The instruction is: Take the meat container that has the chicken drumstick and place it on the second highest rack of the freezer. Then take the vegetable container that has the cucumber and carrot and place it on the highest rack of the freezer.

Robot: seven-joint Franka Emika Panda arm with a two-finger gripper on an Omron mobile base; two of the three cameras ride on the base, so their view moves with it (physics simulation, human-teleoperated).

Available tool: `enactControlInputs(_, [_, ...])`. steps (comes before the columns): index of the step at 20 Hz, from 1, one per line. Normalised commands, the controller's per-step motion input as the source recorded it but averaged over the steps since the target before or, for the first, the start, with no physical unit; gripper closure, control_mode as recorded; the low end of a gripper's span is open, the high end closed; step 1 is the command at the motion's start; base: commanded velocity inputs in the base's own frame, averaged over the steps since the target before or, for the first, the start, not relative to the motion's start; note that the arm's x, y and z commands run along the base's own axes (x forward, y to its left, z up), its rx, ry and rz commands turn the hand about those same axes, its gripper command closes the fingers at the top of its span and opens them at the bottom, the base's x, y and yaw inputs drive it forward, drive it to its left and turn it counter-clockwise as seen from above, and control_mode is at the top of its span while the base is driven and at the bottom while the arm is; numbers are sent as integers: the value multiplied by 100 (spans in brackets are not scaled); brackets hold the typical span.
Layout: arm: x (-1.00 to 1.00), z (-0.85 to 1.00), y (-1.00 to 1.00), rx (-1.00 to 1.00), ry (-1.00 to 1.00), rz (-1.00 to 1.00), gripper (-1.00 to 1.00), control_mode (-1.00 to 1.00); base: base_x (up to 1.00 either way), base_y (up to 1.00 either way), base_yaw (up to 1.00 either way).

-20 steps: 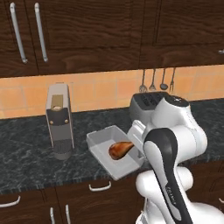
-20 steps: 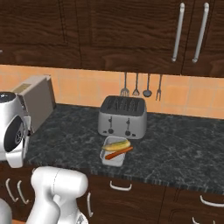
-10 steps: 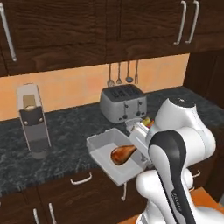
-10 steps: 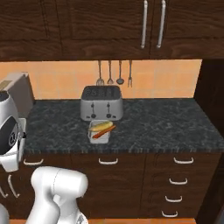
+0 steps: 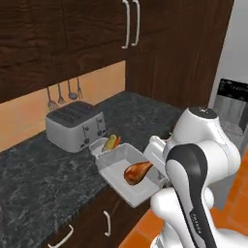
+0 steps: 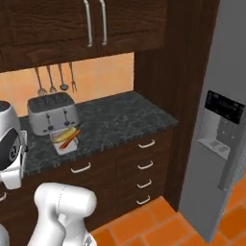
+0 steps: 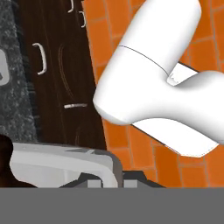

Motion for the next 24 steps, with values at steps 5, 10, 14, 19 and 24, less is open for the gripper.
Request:
enactControlInputs(5, [0,0,0,0,0,0,100,100,0,14,-76])
enactControlInputs(10, [0,0,0,0,0,0,100,100,13,-2,-70])
enactControlInputs(14, [0,0,0,0,0,0,100,100,24,-70,-51])
enactControlInputs(19, [0,0,0,0,0,0,100,100,41,-100,-40])
enactControlInputs(24, [0,0,0,0,0,0,100,100,51,-100,-32])
